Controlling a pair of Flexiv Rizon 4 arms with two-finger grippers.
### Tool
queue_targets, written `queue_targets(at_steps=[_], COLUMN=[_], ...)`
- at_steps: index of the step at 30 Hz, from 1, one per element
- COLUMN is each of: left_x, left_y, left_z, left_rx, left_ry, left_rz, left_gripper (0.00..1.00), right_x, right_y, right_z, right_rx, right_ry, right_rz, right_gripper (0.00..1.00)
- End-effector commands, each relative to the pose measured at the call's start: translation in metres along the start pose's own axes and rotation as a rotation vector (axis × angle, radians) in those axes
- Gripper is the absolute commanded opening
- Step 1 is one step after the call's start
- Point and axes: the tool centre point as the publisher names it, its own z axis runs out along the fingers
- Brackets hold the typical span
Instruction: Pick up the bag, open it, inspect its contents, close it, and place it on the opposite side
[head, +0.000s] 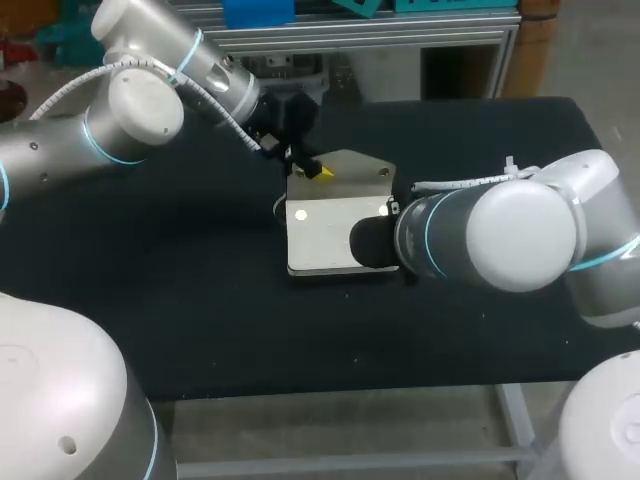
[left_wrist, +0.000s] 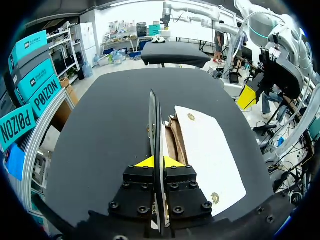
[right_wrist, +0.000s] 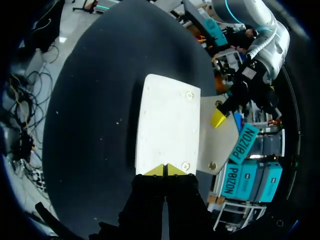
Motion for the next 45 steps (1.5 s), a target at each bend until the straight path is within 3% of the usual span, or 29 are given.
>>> queue_targets(at_steps=[1,6,10,17,23,45], left_x=[-0.005,-0.008,-0.009,-0.01,-0.014,-0.016], left_y=[0.006,0.013,0.015,0.019,0.024,0.034], left_z=[0.009,0.016,0.019,0.026,0.026,0.043], left_rx=[0.008,0.004,0.004,0.003,0.009,-0.027], left_ry=[0.013,0.024,0.03,0.038,0.041,0.102], left_rz=[-0.004,-0.005,0.001,0.005,-0.018,-0.072], left_gripper=[0.0,0.0,0.0,0.0,0.0,0.0], right_x=[0.01,0.021,0.028,0.038,0.046,0.038], right_y=[0.001,0.0,0.001,-0.001,-0.002,-0.01], right_z=[0.01,0.012,0.014,0.025,0.032,0.068], right_rx=[0.004,0.004,-0.003,-0.012,-0.008,-0.014], right_ry=[-0.088,-0.084,-0.096,-0.092,-0.09,-0.095], right_rz=[0.011,0.026,0.014,-0.001,-0.013,0.035], right_gripper=[0.0,0.0,0.13,0.23,0.47,0.44])
